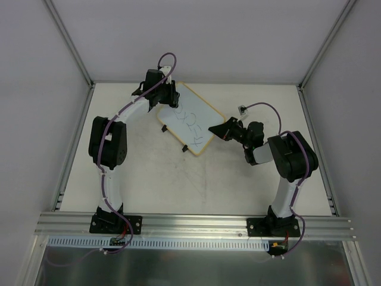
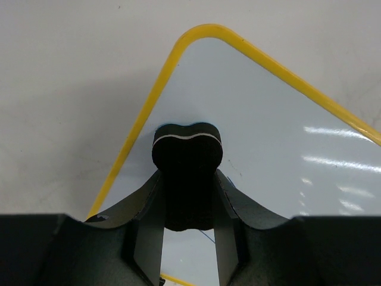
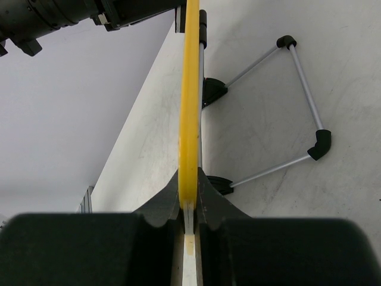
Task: Erase the whiteboard
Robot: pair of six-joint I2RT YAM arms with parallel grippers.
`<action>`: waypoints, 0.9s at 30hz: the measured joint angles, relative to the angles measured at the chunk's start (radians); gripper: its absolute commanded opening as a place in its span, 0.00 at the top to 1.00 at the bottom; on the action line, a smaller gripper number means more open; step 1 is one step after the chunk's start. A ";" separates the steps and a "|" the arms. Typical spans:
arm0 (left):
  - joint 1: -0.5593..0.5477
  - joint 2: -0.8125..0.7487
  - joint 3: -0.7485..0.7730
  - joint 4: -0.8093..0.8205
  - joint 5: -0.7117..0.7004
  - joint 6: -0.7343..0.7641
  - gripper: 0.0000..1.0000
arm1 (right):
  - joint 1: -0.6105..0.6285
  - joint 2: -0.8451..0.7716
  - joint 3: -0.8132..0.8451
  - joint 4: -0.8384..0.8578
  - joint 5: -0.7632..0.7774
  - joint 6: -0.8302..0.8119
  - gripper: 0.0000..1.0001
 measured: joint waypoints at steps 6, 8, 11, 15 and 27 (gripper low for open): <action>-0.009 0.003 0.007 -0.008 0.038 -0.004 1.00 | 0.000 0.000 0.000 0.000 0.000 0.000 0.99; -0.017 0.003 0.007 -0.009 0.042 -0.004 1.00 | -0.001 0.000 0.000 -0.001 0.000 0.001 0.99; -0.039 0.004 0.016 -0.013 0.039 -0.001 1.00 | -0.002 0.000 0.000 -0.001 0.000 0.003 0.99; -0.089 0.004 0.033 -0.014 0.020 0.005 1.00 | -0.005 0.000 0.000 -0.001 0.000 0.010 0.99; -0.142 0.006 0.058 -0.017 0.027 0.006 1.00 | -0.006 0.000 0.000 -0.003 0.003 0.014 0.99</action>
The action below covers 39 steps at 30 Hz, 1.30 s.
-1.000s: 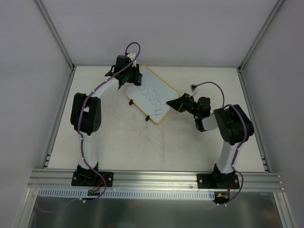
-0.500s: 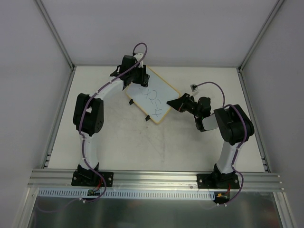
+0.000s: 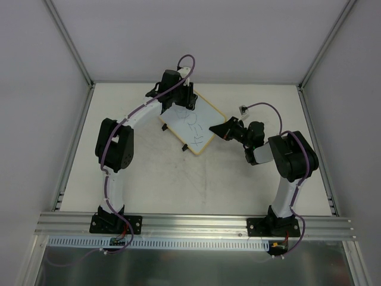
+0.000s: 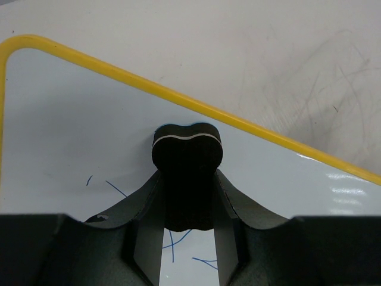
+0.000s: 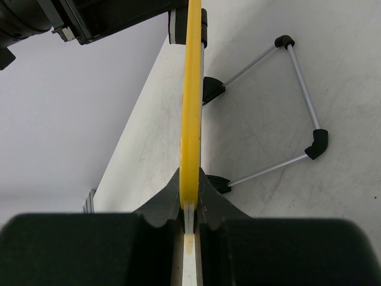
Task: Erase the whiteboard
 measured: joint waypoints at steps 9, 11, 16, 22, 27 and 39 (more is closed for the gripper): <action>0.056 0.000 0.000 -0.012 0.024 -0.007 1.00 | 0.002 0.000 0.000 0.000 -0.001 -0.002 0.99; 0.081 0.000 -0.004 -0.024 0.008 -0.002 1.00 | 0.002 0.000 0.000 0.000 -0.004 -0.004 0.99; 0.132 0.000 -0.034 -0.040 -0.043 0.006 1.00 | 0.002 0.000 0.000 0.000 -0.006 -0.005 1.00; 0.150 0.001 -0.056 -0.046 -0.070 0.007 1.00 | 0.002 0.000 0.000 0.000 -0.005 -0.004 1.00; 0.150 0.001 -0.056 -0.046 -0.060 0.010 1.00 | 0.002 0.000 0.000 0.000 -0.006 -0.005 1.00; 0.126 -0.001 -0.072 -0.034 -0.069 0.026 1.00 | 0.000 0.000 0.000 -0.001 -0.007 -0.004 1.00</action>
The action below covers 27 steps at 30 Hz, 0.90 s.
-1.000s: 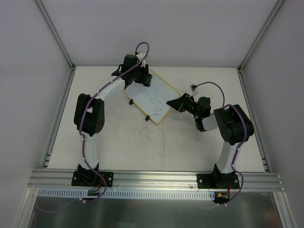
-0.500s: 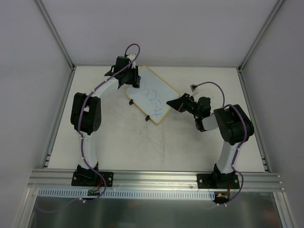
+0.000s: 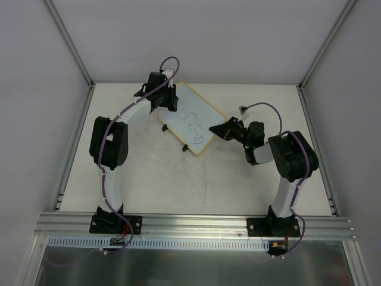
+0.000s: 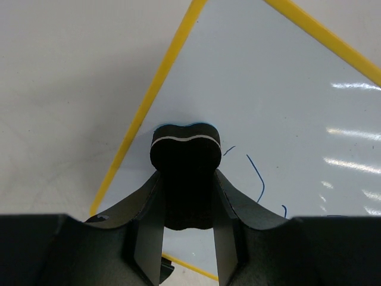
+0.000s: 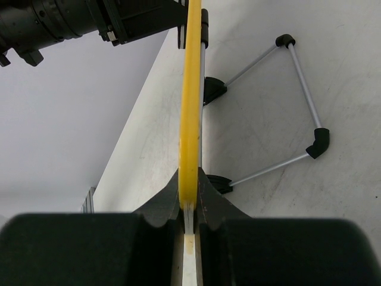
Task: Erase the whiteboard
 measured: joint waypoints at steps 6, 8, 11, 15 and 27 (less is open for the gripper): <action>-0.049 -0.009 0.000 -0.005 -0.039 0.012 1.00 | -0.003 0.000 0.000 0.000 0.000 0.003 1.00; -0.071 -0.013 0.000 -0.006 -0.046 0.019 1.00 | -0.004 0.000 0.000 0.000 0.000 0.004 1.00; -0.094 -0.021 0.000 -0.011 -0.044 0.021 1.00 | -0.006 0.000 0.000 0.000 0.000 0.005 1.00; -0.124 -0.034 -0.010 -0.012 -0.039 0.020 1.00 | -0.007 0.000 0.000 -0.002 0.000 0.007 1.00; -0.169 -0.082 -0.087 0.003 0.001 0.000 1.00 | -0.007 0.000 0.000 -0.004 -0.005 0.000 1.00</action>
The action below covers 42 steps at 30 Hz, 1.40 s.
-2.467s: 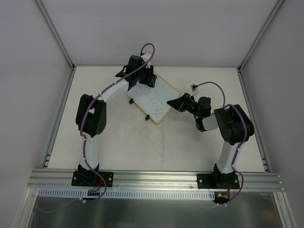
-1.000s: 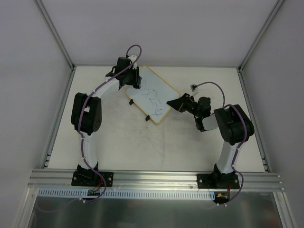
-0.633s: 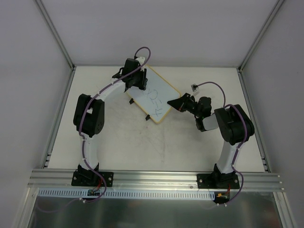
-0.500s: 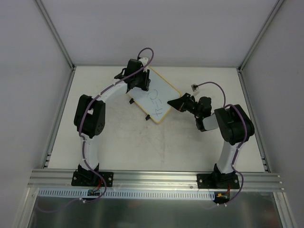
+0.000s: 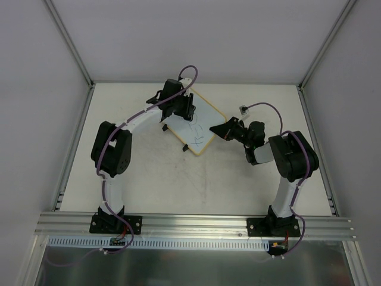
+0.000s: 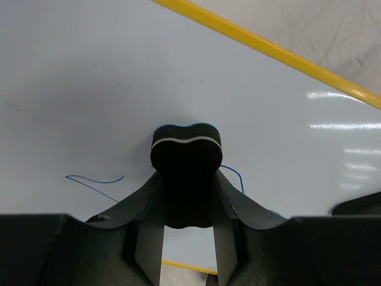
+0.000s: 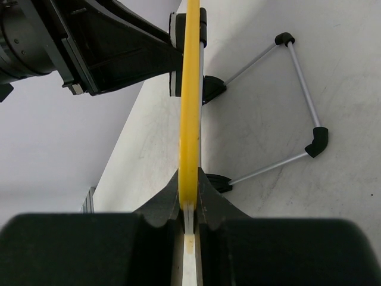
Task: Erase the whiteboard
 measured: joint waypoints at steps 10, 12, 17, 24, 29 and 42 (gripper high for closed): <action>0.101 0.000 -0.026 -0.005 0.117 -0.035 1.00 | 0.003 -0.002 0.000 0.000 0.002 -0.003 1.00; 0.124 0.000 -0.039 -0.008 0.117 -0.039 1.00 | 0.003 -0.002 0.000 0.000 0.002 -0.004 1.00; 0.188 0.003 -0.072 -0.021 0.116 -0.055 1.00 | 0.003 -0.002 0.000 0.000 0.002 -0.007 1.00; 0.223 0.013 -0.081 -0.034 0.111 -0.064 1.00 | 0.003 -0.007 0.000 -0.005 0.002 -0.010 1.00; 0.217 0.017 -0.081 -0.031 0.109 -0.072 1.00 | 0.003 -0.008 0.000 -0.006 0.002 -0.013 1.00; 0.111 0.008 -0.082 -0.031 -0.055 -0.078 1.00 | -0.003 -0.011 -0.001 -0.008 0.002 -0.016 1.00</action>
